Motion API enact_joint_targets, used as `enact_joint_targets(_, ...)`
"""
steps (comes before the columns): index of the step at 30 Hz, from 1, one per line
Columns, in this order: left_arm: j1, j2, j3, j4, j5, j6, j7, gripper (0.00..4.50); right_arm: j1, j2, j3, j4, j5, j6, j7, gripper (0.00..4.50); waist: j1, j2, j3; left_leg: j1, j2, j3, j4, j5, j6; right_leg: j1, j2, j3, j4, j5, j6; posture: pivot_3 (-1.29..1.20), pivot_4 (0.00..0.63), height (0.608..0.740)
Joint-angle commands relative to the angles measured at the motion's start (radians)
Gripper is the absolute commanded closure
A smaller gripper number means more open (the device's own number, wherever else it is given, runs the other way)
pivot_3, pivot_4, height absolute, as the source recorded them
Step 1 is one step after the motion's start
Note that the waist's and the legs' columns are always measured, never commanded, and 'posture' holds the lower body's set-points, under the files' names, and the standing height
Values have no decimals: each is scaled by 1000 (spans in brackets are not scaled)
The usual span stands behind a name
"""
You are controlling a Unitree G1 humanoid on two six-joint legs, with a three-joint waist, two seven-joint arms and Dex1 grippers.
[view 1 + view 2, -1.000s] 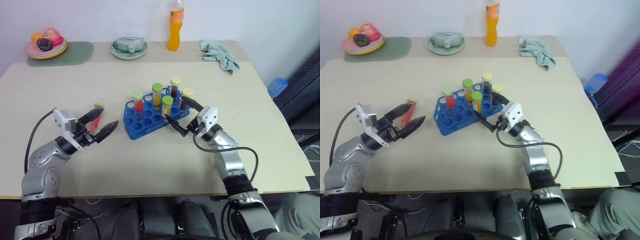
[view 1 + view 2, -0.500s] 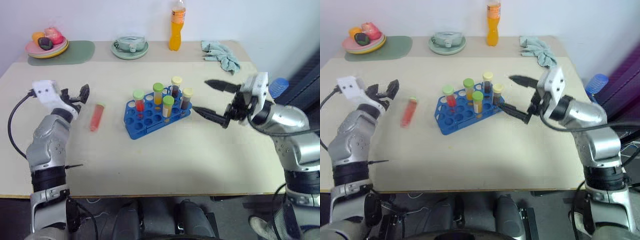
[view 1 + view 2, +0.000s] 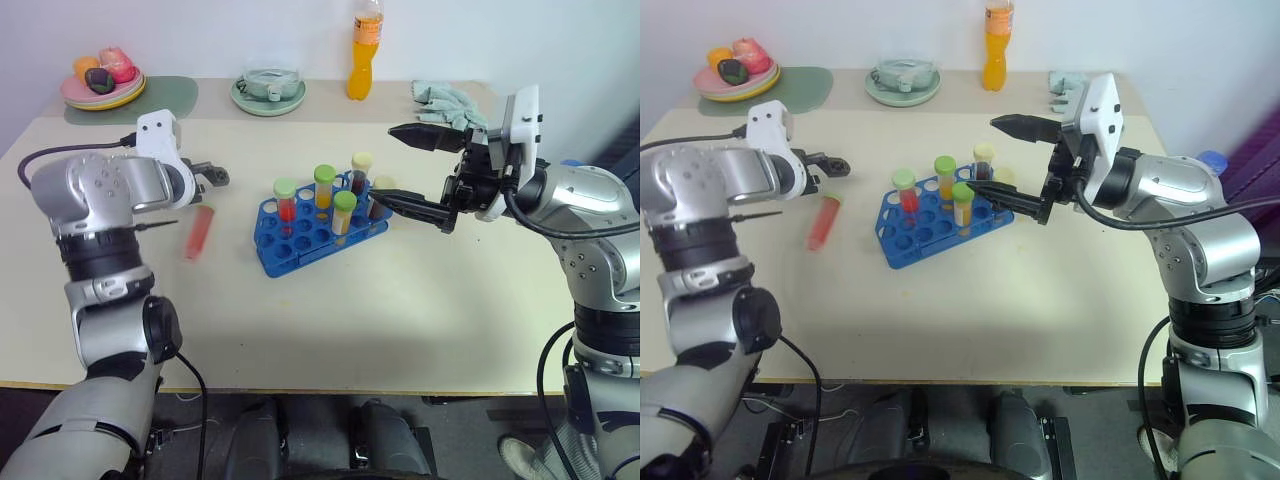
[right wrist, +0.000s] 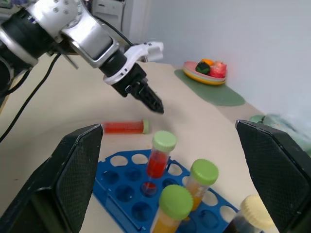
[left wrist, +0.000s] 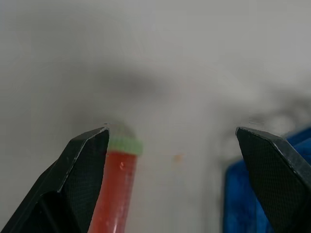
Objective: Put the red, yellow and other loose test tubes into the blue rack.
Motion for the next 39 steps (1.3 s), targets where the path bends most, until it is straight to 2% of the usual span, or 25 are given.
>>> enact_joint_targets(1,-81,10,16,104,68,39,8,238,-11,2,-1,-10,-13,-17,0,37,0,0,0,0,0,0,0,0,0,0,0,0,0,0,0,0,150,740)
enact_joint_targets(5,-148,17,24,230,138,42,22,238,-19,3,7,11,-35,-33,8,37,1,0,0,0,0,2,0,0,0,0,0,0,0,0,0,0,150,740)
enact_joint_targets(10,-204,29,39,300,197,63,17,238,-20,8,11,18,-46,-35,5,37,2,-1,1,-1,0,2,0,0,0,-1,0,0,0,0,0,0,150,740)
enact_joint_targets(18,-261,47,12,511,265,-3,-17,238,-13,40,25,31,-73,-58,2,37,2,-1,1,-2,0,3,0,0,-1,-2,0,0,1,0,0,0,150,740)
enact_joint_targets(25,-332,61,-61,698,308,-112,-76,238,-4,43,20,20,-78,-58,-6,37,3,-2,1,-10,0,2,3,0,-1,-10,0,-1,2,0,0,0,150,740)
enact_joint_targets(36,-375,73,-223,888,380,-237,-245,238,24,38,15,-15,-72,-41,-35,37,1,-2,1,-11,0,3,4,1,-1,-11,0,-1,4,0,0,0,150,740)
enact_joint_targets(39,-377,72,-242,910,392,-251,-273,1042,32,38,14,-22,-72,-38,-43,0,1,-2,1,-11,0,3,4,1,-1,-12,0,-1,5,0,0,0,150,740)
